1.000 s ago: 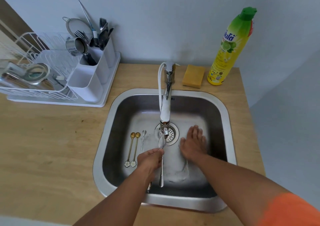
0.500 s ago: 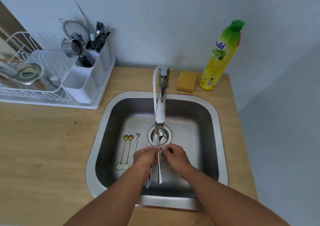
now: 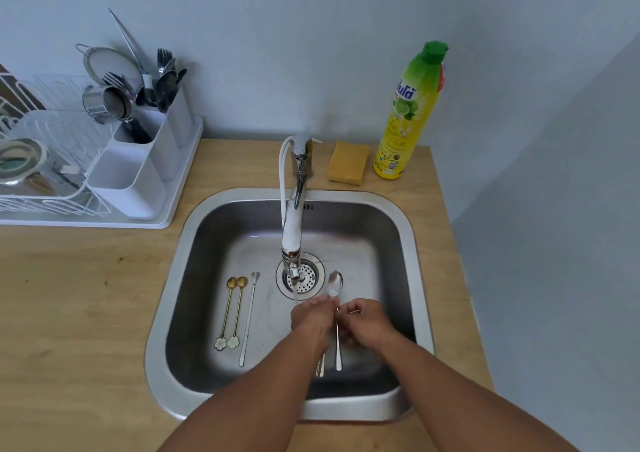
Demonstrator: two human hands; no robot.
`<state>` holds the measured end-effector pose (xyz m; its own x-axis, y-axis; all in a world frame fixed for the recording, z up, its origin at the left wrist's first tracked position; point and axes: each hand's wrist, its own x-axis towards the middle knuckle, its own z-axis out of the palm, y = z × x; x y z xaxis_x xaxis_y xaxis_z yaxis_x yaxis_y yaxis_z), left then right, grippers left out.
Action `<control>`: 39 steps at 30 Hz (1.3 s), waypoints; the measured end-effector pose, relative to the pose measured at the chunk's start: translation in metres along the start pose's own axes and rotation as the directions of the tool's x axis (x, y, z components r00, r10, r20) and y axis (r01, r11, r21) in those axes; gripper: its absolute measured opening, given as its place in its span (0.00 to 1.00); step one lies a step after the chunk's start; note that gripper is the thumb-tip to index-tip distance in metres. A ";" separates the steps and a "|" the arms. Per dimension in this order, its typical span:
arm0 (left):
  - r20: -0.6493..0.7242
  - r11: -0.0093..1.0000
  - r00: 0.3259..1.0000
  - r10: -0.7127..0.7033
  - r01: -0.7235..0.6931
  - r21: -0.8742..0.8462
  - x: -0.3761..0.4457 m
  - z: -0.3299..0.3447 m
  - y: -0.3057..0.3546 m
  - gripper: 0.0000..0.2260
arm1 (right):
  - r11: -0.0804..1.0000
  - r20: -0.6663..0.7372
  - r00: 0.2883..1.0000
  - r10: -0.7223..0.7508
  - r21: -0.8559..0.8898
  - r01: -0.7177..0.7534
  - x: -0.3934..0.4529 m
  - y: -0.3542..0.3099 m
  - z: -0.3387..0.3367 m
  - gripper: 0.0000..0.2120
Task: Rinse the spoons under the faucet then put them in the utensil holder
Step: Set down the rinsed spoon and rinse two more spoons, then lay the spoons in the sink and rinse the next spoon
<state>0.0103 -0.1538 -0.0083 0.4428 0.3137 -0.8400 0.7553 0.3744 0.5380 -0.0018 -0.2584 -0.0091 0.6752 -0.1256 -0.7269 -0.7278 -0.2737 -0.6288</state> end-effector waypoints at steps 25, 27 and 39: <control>0.048 0.672 0.925 0.377 -0.309 0.673 0.038 0.012 0.000 0.05 | 0.820 -0.247 0.968 -0.037 -0.561 -0.111 0.019 0.007 0.009 0.08; 0.056 0.660 0.919 0.391 -0.322 0.679 0.039 0.012 0.001 0.07 | 0.807 -0.239 0.970 -0.047 -0.581 -0.104 0.020 0.008 0.010 0.09; 0.098 0.655 0.907 0.410 -0.368 0.660 0.041 0.001 0.006 0.10 | 0.797 -0.245 0.967 -0.064 -0.596 -0.099 0.017 0.003 0.011 0.14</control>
<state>0.0332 -0.1402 -0.0396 0.7587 0.3525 -0.5479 0.6509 -0.4465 0.6140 0.0065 -0.2508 -0.0266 0.7288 -0.3380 -0.5955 -0.5752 -0.7740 -0.2647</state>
